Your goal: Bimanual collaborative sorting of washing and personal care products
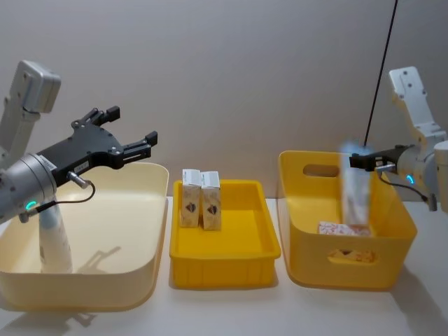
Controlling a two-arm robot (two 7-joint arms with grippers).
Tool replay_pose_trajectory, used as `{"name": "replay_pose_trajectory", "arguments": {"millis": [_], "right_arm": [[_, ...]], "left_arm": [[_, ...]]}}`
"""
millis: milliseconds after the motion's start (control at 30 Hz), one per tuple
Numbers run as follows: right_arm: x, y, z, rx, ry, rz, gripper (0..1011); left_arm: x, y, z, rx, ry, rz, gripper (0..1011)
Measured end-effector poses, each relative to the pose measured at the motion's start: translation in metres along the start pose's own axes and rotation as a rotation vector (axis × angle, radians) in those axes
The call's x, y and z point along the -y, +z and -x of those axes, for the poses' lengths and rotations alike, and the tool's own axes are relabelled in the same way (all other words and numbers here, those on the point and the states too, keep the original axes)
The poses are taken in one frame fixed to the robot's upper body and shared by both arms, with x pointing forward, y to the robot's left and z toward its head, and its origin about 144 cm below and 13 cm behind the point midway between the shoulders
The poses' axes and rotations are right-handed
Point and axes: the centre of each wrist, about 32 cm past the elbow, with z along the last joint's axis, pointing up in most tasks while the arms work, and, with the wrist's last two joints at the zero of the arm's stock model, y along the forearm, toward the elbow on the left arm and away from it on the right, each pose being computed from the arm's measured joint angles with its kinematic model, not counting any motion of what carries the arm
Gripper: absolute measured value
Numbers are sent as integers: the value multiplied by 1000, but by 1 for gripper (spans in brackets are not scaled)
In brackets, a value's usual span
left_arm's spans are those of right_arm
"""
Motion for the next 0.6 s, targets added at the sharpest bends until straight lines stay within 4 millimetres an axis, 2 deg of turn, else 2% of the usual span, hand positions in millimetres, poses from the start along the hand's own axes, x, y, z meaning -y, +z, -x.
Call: {"name": "replay_pose_trajectory", "arguments": {"millis": [600], "right_arm": [[-2, 0, -6, -7, -24, 32, 1001]], "left_arm": [[0, 0, 0, 0, 0, 0, 1001]]}}
